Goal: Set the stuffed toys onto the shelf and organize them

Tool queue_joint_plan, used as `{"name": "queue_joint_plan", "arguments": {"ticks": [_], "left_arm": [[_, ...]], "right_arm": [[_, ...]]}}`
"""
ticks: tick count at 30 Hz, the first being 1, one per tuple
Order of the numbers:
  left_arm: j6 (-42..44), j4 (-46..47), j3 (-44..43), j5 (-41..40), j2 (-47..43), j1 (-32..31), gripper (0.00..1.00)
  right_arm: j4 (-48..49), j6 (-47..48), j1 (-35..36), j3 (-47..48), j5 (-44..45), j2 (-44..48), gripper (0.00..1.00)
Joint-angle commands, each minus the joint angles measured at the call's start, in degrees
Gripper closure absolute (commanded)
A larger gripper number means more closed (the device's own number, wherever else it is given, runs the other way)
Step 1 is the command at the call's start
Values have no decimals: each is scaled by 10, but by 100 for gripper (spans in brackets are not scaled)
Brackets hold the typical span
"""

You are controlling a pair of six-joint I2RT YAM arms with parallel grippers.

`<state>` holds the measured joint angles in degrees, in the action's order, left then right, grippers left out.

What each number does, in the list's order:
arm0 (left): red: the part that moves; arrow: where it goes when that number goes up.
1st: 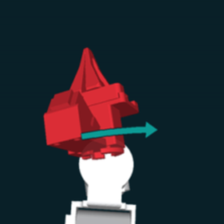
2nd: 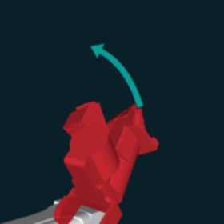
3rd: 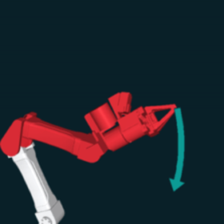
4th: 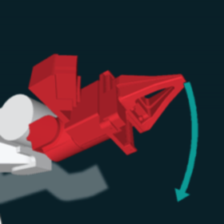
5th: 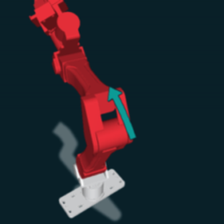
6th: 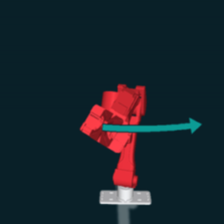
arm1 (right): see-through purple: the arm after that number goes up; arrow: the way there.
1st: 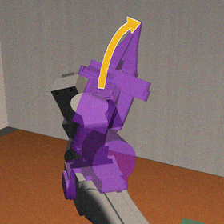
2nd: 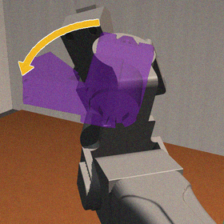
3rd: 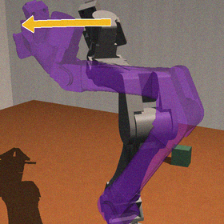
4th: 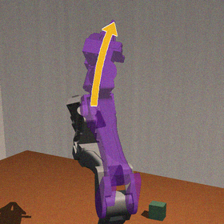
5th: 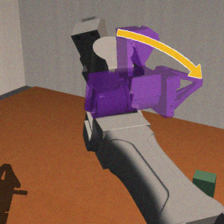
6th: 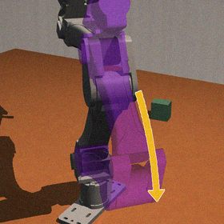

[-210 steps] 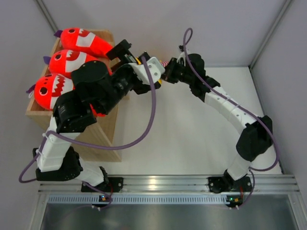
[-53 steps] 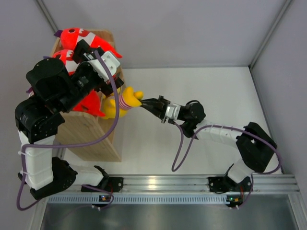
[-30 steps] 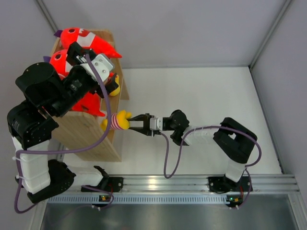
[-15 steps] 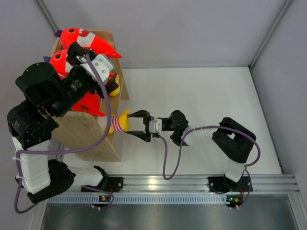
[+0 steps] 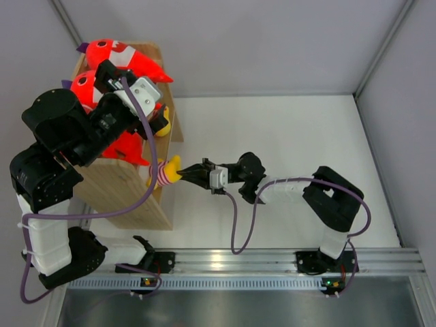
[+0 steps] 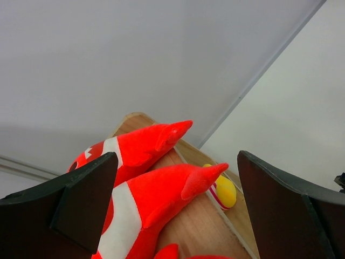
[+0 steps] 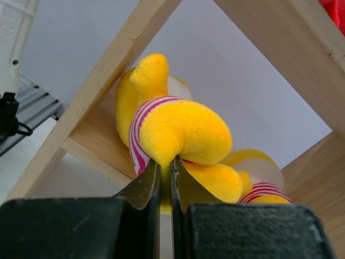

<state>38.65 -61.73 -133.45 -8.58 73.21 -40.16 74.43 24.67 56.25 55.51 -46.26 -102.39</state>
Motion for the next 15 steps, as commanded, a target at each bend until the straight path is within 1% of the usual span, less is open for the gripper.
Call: {"name": "queue_joint_plan", "arguments": {"ticks": [1,2,3,4,5,6,7,11,15], "left_arm": [[-3,0,-4,1,-11,3,1],[-2,0,-5,1,-11,3,2],[-2,-1,-4,1,-11,3,2],[-2,-1,-4,1,-11,3,2],[-2,-1,-4,2,-11,3,2],[-1,-1,-4,2,-9,3,1],[-1,-1,-5,3,-10,3,2],[-1,-1,-4,4,-7,3,1],[0,-1,-5,3,-6,3,2]], "right_arm": [[-56,60,12,28,-24,9,100],[-76,79,12,29,-24,14,100],[-101,129,13,34,-23,17,100],[-174,161,15,37,-19,20,100],[-212,199,18,42,-4,25,100],[-247,277,20,50,8,25,100],[-263,302,24,52,20,23,100],[-270,366,23,72,78,-1,100],[-266,384,24,96,97,-20,100]]}}
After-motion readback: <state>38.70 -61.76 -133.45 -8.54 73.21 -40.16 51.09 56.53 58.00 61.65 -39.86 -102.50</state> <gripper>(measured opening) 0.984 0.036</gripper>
